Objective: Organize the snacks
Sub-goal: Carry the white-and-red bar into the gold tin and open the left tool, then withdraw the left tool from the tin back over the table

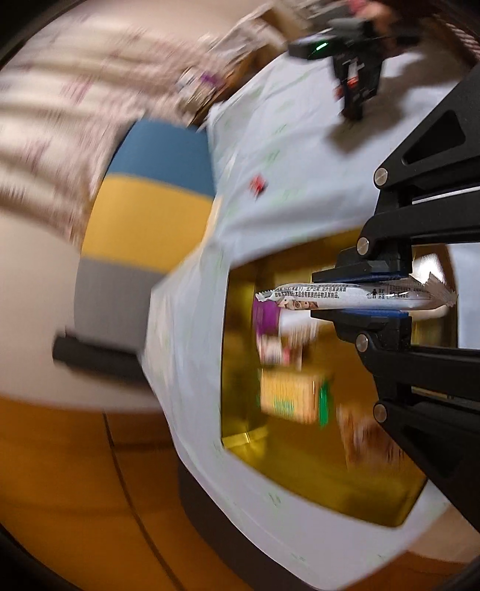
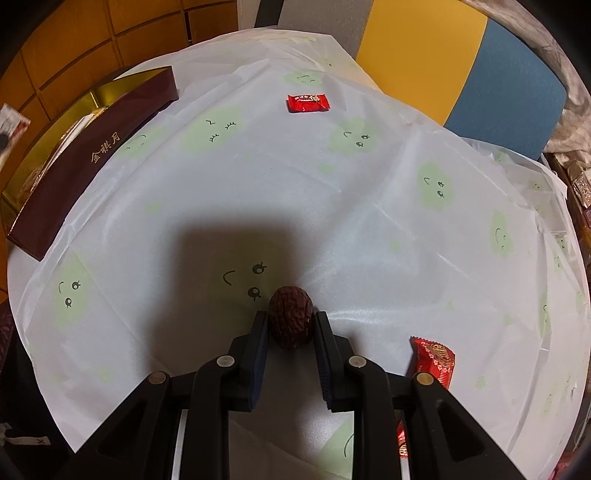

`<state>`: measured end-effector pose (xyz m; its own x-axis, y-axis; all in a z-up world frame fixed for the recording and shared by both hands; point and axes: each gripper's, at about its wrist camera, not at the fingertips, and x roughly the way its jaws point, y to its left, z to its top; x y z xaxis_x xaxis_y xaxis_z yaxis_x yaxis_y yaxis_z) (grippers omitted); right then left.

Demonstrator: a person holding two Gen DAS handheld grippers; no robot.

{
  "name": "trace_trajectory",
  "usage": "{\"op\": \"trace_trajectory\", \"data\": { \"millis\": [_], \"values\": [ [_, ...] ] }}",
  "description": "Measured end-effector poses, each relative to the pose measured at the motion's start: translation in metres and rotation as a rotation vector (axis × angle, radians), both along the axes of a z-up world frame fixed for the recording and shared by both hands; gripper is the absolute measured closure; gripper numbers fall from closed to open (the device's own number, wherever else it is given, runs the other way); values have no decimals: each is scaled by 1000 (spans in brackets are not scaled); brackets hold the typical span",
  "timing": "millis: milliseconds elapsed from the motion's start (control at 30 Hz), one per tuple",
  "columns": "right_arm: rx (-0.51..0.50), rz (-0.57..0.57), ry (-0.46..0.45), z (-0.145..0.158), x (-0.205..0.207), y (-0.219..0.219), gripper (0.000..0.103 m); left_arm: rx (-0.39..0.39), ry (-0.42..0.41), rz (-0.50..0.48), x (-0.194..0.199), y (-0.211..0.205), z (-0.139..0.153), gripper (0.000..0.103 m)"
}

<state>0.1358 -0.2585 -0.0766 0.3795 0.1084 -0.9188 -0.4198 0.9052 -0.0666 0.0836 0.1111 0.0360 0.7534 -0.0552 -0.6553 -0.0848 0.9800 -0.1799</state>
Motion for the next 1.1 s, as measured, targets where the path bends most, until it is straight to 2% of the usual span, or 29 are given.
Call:
{"op": "trace_trajectory", "data": {
  "millis": [100,200,433,467,567,600,967,1100],
  "values": [
    [3,-3,1,0,0,0,79,-14,26,78,9,27,-6,92],
    [3,-5,1,0,1,0,79,-23,56,115,19,43,-15,92],
    [7,-7,1,0,1,-1,79,-2,117,129,41,46,-40,90],
    [7,-6,1,0,1,-1,79,-1,123,129,42,47,-43,87],
    [7,-5,1,0,1,-2,79,-8,143,119,42,45,-51,70],
    [6,-5,1,0,1,-2,79,-3,147,123,41,44,-53,69],
    [-5,-2,-6,-1,0,-1,79,60,118,95,16,16,-47,69],
    [-5,-6,-6,-1,0,0,79,48,90,71,5,4,-36,69]
  ]
}}
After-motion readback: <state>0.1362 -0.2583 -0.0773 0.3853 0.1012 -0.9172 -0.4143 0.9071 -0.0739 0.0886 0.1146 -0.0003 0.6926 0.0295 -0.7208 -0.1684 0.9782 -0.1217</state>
